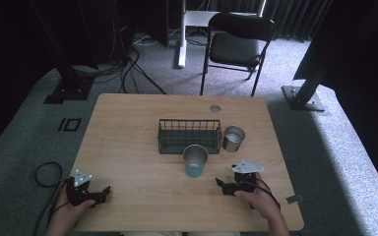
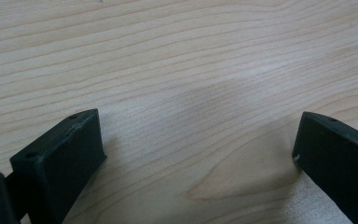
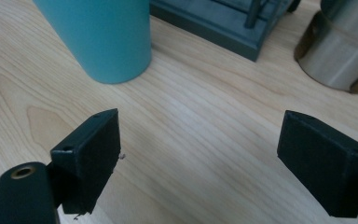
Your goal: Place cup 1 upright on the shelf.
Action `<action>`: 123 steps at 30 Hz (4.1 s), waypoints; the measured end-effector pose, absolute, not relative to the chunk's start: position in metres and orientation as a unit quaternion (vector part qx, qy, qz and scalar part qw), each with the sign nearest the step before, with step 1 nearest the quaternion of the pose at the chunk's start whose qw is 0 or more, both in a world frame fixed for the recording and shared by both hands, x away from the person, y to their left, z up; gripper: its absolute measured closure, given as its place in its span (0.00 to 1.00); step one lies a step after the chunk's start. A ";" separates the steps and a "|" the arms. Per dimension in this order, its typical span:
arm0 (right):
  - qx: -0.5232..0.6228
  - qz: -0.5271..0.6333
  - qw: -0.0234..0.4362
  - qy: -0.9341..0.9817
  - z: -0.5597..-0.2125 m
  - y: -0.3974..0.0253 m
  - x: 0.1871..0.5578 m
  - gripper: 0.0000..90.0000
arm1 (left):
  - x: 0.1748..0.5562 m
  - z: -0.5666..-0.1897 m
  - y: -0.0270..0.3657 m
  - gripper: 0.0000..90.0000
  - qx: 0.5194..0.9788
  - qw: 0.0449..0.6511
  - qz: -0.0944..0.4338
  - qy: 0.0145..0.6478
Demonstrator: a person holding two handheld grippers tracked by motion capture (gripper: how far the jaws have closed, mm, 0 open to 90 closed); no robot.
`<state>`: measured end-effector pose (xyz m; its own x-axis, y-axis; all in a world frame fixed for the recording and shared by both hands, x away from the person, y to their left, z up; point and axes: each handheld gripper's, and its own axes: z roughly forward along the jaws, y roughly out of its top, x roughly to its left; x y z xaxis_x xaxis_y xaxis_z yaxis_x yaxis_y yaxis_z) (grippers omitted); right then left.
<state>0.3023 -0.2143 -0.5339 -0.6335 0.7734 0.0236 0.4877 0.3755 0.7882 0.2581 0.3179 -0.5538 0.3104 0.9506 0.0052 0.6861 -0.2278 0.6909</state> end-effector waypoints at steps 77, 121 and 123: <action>0.299 0.524 0.170 0.779 -0.514 -0.118 0.333 0.13 | 0.258 -0.554 0.318 0.03 0.752 0.300 0.220 0.544; 0.277 0.553 0.169 0.767 -0.473 -0.099 0.338 0.14 | 0.258 -0.554 0.318 0.03 0.752 0.300 0.220 0.544; 0.276 0.556 0.172 0.765 -0.468 -0.099 0.339 0.14 | 0.258 -0.554 0.318 0.03 0.752 0.300 0.221 0.544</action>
